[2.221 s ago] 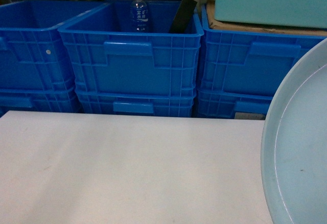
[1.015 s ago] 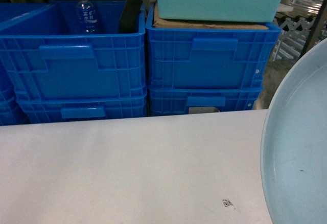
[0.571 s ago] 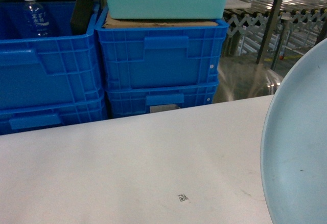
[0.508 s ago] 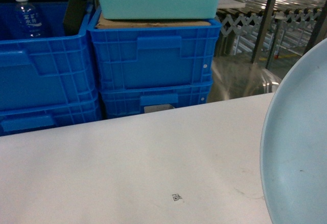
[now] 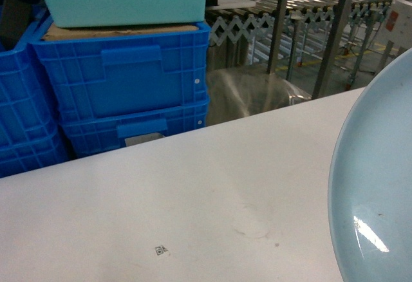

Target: Place blue tray on left shelf second layer neatly

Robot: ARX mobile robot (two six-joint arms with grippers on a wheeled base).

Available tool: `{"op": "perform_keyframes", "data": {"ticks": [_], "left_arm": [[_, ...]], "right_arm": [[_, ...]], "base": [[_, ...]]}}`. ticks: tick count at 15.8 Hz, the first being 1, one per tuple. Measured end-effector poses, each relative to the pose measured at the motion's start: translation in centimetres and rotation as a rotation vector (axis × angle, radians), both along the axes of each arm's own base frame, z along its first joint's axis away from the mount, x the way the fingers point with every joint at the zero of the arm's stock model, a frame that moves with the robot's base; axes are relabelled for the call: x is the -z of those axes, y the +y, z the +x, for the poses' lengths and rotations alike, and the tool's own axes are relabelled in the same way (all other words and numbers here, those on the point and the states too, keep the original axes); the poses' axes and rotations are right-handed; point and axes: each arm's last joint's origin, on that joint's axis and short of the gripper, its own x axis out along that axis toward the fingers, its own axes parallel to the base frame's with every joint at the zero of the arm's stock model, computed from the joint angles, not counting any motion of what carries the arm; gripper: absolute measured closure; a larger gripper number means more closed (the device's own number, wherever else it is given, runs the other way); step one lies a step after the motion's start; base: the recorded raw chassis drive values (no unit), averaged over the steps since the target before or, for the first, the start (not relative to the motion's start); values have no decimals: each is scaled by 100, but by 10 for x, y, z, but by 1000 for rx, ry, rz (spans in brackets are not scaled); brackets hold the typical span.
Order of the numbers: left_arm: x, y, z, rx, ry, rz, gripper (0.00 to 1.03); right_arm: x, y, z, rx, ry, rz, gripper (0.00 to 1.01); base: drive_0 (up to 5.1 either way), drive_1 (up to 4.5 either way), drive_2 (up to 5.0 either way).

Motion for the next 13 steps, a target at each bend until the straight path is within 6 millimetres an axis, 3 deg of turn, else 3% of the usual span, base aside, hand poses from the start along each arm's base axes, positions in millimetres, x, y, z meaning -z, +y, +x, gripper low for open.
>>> {"op": "perform_keyframes", "data": {"ticks": [6,13], "left_arm": [[0,0,0,1,0,0,5],[0,0,0,0,0,0,5]], "right_arm": [[0,-1,0,5,0,0,99],[0,-1,0,5,0,0,99]], "base": [[-7,-7,-7],[-163,-163,-163]]}}
